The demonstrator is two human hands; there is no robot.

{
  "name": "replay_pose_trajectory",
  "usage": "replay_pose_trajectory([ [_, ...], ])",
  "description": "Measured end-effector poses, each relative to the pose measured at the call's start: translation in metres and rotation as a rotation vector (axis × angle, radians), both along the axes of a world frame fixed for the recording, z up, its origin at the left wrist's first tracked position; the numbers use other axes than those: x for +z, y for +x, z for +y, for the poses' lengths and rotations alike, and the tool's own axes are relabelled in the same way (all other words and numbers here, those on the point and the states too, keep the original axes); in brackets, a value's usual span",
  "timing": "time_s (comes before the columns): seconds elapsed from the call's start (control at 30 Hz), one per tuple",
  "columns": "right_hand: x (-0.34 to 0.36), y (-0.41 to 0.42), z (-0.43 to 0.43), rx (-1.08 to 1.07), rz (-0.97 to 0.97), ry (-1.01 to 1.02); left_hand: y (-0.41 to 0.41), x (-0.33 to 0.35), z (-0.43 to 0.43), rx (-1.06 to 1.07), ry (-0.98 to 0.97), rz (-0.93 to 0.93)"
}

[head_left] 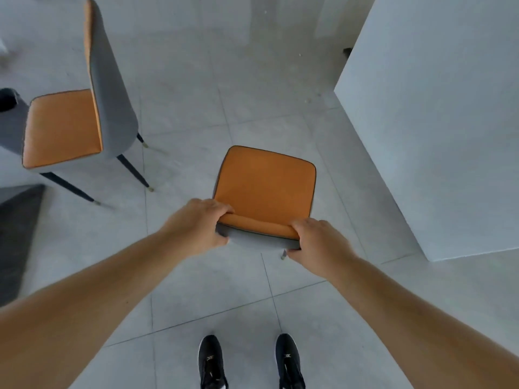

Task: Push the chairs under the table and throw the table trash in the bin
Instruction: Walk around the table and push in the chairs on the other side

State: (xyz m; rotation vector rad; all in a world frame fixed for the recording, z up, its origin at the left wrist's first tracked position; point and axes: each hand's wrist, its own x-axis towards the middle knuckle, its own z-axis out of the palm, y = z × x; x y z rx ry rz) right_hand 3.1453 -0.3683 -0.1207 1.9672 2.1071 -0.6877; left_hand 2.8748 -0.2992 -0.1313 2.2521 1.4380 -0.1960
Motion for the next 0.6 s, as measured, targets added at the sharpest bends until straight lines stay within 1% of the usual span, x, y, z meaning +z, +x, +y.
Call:
replay_pose_trajectory([
  [0.13, -0.015, 0.005, 0.008, 0.009, 0.025, 0.033, 0.001, -0.008, 0.01, -0.002, 0.014, 0.012],
  [0.3, -0.012, 0.002, 0.009, 0.069, 0.009, 0.037, -0.004, -0.007, -0.004, 0.041, 0.007, 0.015],
  [0.4, -0.007, -0.009, 0.015, 0.117, 0.012, 0.03, -0.016, -0.003, -0.017, 0.129, -0.029, 0.017],
  [0.6, -0.006, -0.061, 0.024, 0.301, 0.002, 0.043, -0.066, 0.0, -0.065, 0.339, -0.073, 0.057],
])
